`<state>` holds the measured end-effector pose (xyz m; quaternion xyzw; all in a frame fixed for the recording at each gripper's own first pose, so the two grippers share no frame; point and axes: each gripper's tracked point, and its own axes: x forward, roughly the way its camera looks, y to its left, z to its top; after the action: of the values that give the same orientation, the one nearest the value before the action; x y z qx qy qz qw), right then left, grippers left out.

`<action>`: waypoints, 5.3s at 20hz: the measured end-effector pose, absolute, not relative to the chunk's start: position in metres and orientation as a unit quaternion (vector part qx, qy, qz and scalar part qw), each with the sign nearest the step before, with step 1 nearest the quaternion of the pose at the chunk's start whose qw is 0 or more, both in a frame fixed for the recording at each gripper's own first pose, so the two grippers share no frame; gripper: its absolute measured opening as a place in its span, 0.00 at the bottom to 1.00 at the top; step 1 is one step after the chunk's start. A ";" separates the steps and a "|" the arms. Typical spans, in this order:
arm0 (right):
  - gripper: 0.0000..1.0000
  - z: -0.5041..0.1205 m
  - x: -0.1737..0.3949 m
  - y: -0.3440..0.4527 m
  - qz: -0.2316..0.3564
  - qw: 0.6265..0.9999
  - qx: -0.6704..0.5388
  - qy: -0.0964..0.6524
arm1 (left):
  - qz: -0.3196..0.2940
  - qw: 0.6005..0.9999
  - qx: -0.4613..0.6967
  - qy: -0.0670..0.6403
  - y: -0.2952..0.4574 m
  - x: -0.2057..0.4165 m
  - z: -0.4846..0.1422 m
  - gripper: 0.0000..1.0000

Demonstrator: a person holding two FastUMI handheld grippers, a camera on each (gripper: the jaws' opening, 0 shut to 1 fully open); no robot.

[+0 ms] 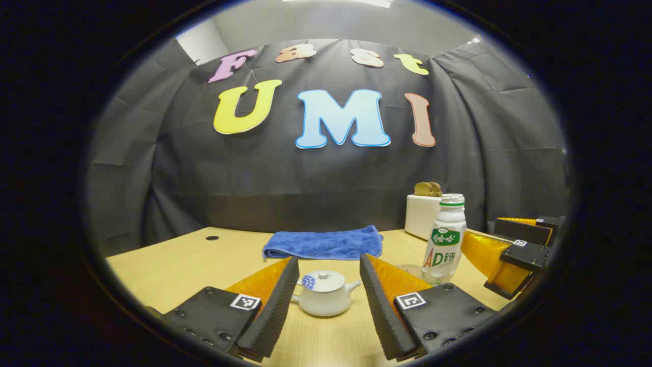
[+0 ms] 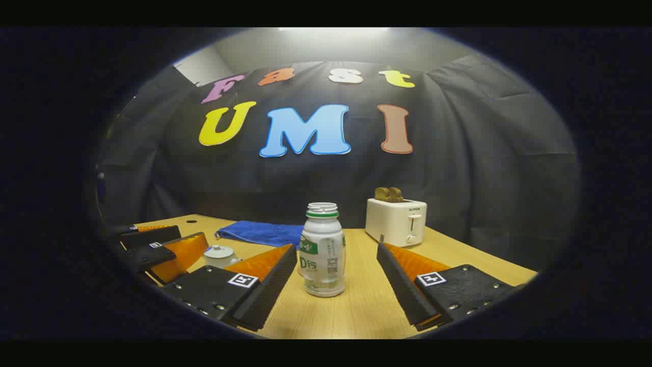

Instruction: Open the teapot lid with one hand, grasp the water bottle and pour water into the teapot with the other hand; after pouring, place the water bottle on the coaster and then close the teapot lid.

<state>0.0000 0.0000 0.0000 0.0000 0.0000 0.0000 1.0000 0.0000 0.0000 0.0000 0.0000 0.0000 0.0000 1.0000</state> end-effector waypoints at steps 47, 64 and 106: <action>0.98 -0.029 0.022 -0.001 0.023 0.997 0.055 0.053 | -0.001 0.999 0.008 0.034 0.019 0.081 -0.013 0.19; 0.98 -0.057 0.057 0.012 0.017 0.995 0.032 0.094 | 0.073 0.997 -0.010 0.023 0.157 0.077 -0.005 0.19; 0.80 -0.028 0.101 0.065 0.040 0.850 -0.523 0.044 | 0.070 0.994 -0.057 0.062 0.178 0.079 -0.033 0.19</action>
<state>0.1010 0.0645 -0.0278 -0.5227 0.0438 0.0398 0.8505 0.0791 0.1776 -0.0331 -0.0573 0.0616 0.0699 0.9940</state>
